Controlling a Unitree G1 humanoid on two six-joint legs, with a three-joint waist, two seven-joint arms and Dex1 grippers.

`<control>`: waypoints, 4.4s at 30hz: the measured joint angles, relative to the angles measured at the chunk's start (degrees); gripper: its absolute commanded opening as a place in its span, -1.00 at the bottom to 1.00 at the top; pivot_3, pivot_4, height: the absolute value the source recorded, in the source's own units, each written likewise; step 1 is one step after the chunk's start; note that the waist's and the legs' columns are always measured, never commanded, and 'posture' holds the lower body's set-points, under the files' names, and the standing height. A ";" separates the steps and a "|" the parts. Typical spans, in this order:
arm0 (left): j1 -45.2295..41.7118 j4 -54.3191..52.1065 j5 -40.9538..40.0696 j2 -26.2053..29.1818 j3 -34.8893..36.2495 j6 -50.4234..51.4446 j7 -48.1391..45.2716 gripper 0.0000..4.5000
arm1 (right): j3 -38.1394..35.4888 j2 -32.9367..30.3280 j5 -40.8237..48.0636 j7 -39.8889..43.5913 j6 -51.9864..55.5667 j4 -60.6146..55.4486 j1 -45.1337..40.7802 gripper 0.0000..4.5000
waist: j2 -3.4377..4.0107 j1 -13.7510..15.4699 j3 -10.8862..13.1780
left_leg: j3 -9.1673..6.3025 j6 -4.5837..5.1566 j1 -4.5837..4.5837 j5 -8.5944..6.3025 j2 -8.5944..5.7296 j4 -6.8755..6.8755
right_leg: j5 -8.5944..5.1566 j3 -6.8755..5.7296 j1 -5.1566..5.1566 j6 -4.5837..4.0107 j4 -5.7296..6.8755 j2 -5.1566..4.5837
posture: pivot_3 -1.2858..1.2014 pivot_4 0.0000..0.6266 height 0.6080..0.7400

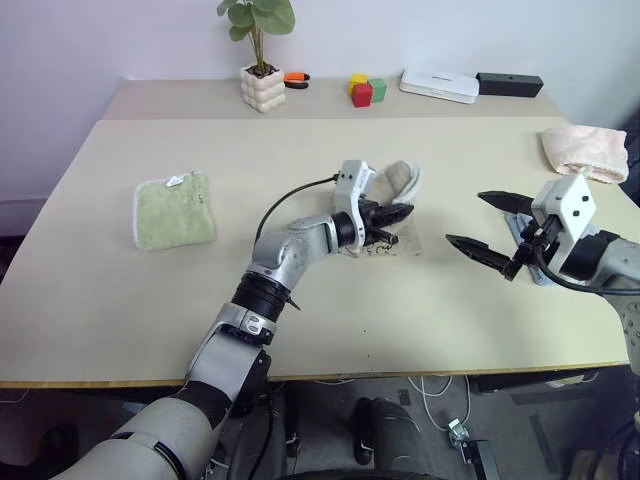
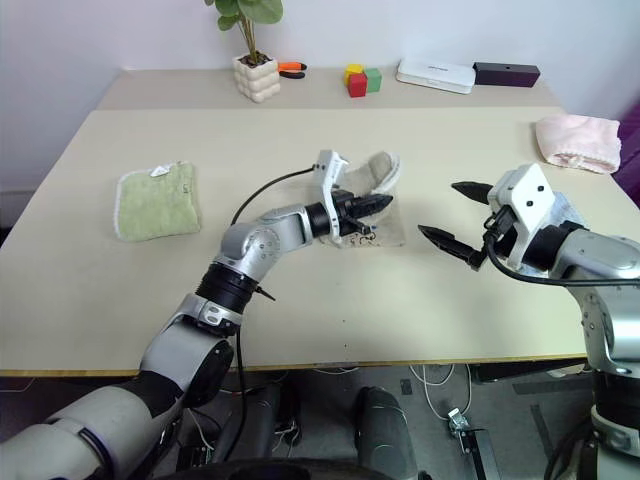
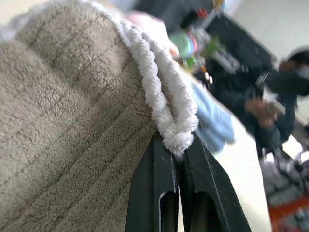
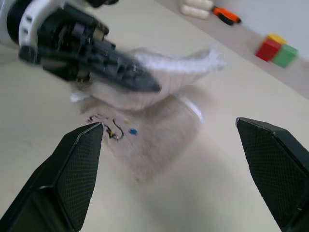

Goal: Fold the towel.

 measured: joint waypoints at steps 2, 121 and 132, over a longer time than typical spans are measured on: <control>-0.30 3.38 2.92 -1.12 -0.84 -1.46 -1.35 -0.97 | -0.76 0.00 0.34 -1.04 0.87 -1.66 1.07 1.00 | -0.01 -0.01 0.01 | 0.00 0.02 -0.01 -0.01 0.01 0.01 | -0.05 0.01 -0.02 -0.09 0.00 -0.01 | 0.03 -0.52 1.00; 21.67 -27.41 2.14 35.73 16.17 -13.23 -34.93 1.00 | 10.16 26.92 2.38 -23.03 28.62 32.98 -28.09 -0.75 | 0.12 -1.54 -0.01 | 0.10 -0.43 0.01 0.28 0.07 -0.03 | 0.07 0.03 -0.10 0.12 0.34 0.03 | 0.03 -0.52 1.00; 18.56 -23.57 2.43 31.85 15.21 -15.72 -34.79 1.00 | -3.13 27.30 10.23 -28.63 32.55 32.34 -29.93 -0.99 | 0.12 -1.33 -0.01 | 0.12 -0.43 -0.01 0.28 0.05 -0.02 | 0.07 0.03 -0.10 0.12 0.34 0.03 | 0.03 -0.52 1.00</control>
